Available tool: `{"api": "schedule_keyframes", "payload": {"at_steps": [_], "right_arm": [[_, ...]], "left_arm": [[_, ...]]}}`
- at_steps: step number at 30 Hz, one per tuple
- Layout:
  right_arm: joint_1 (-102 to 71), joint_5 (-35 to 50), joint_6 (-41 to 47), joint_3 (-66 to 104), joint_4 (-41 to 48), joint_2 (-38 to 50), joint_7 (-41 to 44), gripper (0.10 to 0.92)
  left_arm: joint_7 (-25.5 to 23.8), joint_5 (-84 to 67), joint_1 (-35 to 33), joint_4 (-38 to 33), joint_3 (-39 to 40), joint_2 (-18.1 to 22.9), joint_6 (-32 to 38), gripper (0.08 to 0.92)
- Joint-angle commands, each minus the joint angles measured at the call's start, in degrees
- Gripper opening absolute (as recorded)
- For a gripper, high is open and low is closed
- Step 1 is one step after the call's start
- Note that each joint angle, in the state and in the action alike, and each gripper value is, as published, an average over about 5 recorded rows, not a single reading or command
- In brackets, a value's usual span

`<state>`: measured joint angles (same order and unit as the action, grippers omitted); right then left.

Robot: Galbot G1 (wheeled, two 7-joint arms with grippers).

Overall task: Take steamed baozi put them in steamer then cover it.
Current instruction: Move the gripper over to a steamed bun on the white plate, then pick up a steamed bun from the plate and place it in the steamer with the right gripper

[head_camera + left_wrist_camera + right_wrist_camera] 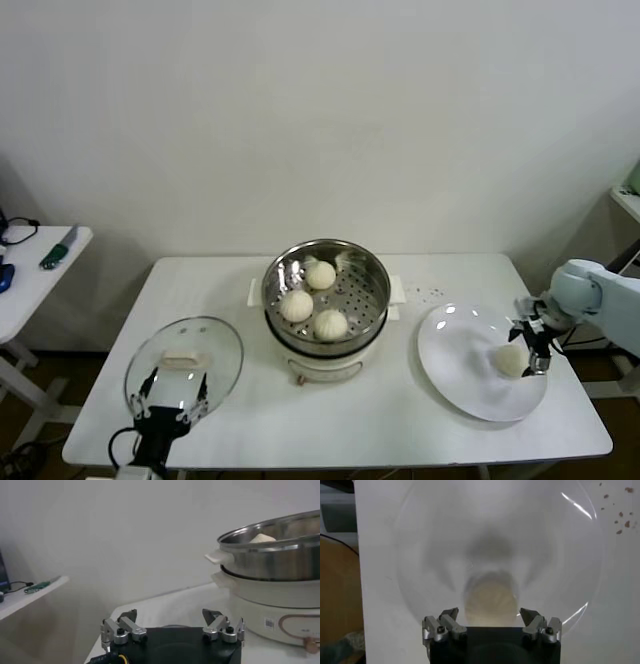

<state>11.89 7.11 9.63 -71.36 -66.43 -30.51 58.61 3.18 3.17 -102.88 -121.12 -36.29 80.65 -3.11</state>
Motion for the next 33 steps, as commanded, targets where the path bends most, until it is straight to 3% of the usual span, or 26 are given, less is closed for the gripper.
{"api": "schedule_keyframes", "payload": {"at_steps": [1, 14, 24, 33], "right_arm": [[-4.8, -1.5, -0.5, 4.1, 5.1, -2.1, 0.2, 0.823], [-5.3, -1.6, -1.1, 4.8, 6.9, -4.4, -0.2, 0.816], [-1.8, 0.3, -1.0, 1.8, 4.5, -2.4, -0.8, 0.716], [20.0, 14.0, 1.7, -14.8, 0.0, -3.9, -1.5, 0.687]], "left_arm": [[0.1, 0.0, 0.0, 0.2, 0.0, 0.1, -0.3, 0.823], [0.1, 0.1, 0.5, 0.5, 0.1, -0.1, -0.3, 0.823], [0.0, -0.4, 0.1, 0.3, -0.6, -0.1, 0.0, 0.823], [0.0, -0.3, -1.1, -0.4, 0.2, 0.3, 0.8, 0.823]]}}
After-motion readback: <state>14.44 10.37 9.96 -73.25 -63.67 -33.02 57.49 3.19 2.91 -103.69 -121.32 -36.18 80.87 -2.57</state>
